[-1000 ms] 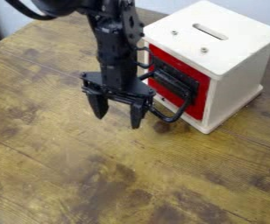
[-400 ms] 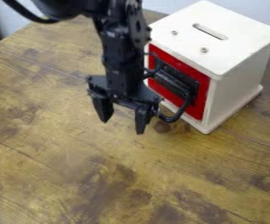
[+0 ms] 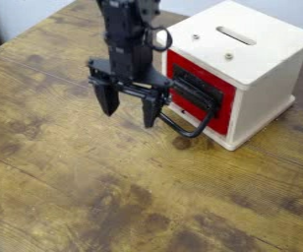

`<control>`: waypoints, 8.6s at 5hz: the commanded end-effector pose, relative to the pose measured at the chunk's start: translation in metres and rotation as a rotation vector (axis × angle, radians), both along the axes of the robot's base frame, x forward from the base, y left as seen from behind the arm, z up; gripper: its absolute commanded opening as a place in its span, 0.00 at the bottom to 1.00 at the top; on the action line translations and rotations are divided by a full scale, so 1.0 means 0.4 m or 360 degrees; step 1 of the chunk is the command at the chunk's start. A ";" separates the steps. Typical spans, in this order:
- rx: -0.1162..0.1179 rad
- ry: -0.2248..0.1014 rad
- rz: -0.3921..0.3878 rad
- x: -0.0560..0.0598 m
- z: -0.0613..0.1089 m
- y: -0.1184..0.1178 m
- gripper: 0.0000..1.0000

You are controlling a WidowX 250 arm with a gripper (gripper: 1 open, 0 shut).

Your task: Close the drawer

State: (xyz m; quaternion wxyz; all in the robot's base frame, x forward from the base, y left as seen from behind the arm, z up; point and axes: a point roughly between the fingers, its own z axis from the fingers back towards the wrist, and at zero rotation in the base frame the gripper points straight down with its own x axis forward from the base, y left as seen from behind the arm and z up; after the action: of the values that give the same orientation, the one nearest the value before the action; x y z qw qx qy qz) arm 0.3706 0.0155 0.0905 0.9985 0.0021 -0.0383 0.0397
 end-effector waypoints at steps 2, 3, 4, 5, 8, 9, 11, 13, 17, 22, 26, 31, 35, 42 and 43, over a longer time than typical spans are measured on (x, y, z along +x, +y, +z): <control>0.0016 -0.0148 0.0060 -0.006 0.111 -0.003 1.00; 0.0007 -0.0165 -0.0009 -0.003 0.106 0.003 1.00; 0.0016 -0.0157 0.0122 -0.003 0.090 0.008 1.00; 0.0021 -0.0124 0.0227 -0.005 0.074 0.009 1.00; 0.0002 -0.0095 0.0144 -0.021 0.038 -0.004 1.00; -0.0002 -0.0104 0.0051 -0.020 0.036 -0.002 1.00; 0.0002 -0.0110 -0.0079 -0.026 0.034 0.002 1.00; 0.0003 -0.0094 -0.0103 -0.007 0.003 0.010 1.00; 0.0007 -0.0198 0.0084 0.010 0.117 -0.025 1.00; 0.0008 -0.0105 -0.0066 0.005 0.054 0.009 1.00; 0.0014 -0.0112 -0.0056 0.012 0.056 -0.029 1.00; 0.0012 -0.0157 0.0108 0.010 0.130 -0.024 1.00; 0.0004 -0.0180 0.0017 0.006 0.099 0.026 1.00; 0.0006 -0.0141 0.0128 -0.002 0.033 -0.002 1.00; 0.0004 -0.0156 0.0180 -0.009 0.055 0.022 1.00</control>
State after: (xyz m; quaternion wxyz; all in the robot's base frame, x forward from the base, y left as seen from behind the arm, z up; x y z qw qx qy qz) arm 0.3653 0.0227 0.0834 0.9944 0.0043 -0.0477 0.0942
